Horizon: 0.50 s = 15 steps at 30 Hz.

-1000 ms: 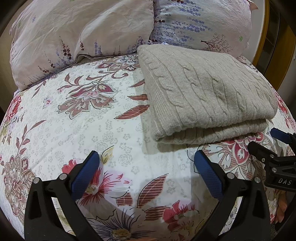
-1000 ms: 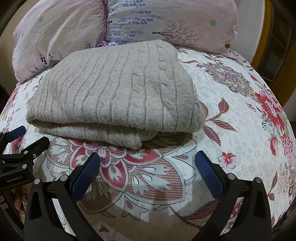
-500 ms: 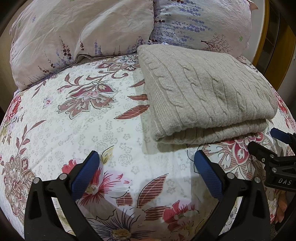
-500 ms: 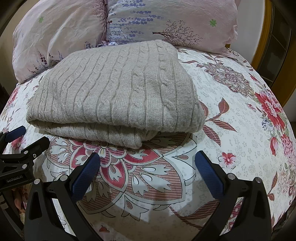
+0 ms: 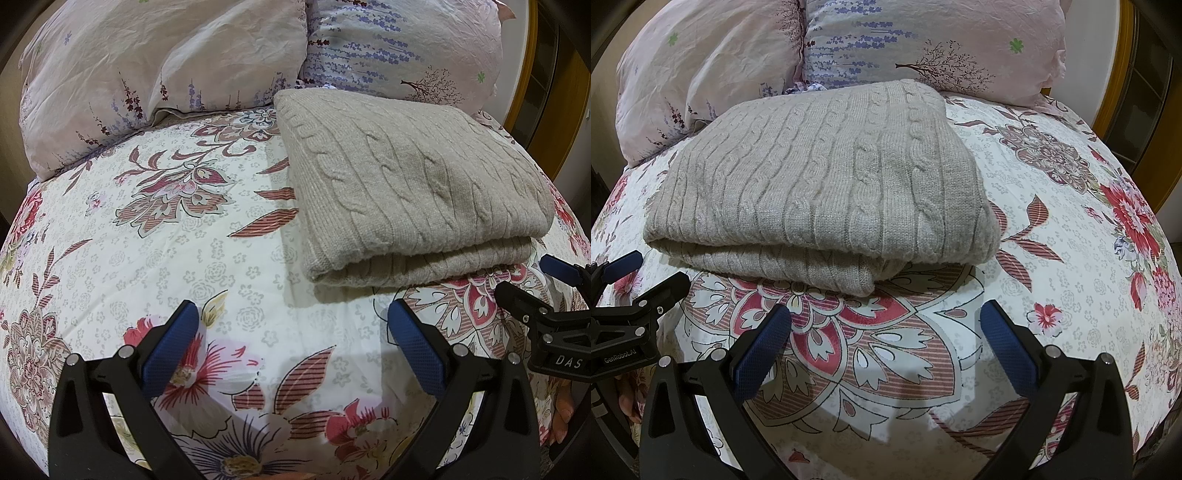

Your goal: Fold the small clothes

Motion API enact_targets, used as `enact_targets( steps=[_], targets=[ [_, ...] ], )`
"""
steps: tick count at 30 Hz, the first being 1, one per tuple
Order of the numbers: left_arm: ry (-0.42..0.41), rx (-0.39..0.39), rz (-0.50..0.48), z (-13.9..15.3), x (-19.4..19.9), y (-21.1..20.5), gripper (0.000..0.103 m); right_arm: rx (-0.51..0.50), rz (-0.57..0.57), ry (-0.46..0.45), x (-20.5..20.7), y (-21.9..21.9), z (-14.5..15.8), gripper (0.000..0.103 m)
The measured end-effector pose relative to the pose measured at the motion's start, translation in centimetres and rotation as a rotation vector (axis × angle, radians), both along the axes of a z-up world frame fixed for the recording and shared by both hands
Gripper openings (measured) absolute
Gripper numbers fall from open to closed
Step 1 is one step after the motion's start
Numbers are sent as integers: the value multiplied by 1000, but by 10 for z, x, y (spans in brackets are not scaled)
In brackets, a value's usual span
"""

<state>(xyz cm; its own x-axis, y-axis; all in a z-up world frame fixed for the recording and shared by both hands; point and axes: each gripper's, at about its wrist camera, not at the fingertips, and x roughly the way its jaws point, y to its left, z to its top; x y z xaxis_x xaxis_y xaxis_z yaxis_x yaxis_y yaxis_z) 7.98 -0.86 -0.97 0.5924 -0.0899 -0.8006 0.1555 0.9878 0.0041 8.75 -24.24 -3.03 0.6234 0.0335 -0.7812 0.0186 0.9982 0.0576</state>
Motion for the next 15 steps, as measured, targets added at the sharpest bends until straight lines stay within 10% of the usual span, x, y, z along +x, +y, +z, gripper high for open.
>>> enact_targets(
  steps=[15],
  targets=[
    [0,0,0,0,0,0,101,0,-1,0,0,1,0,102]
  ],
)
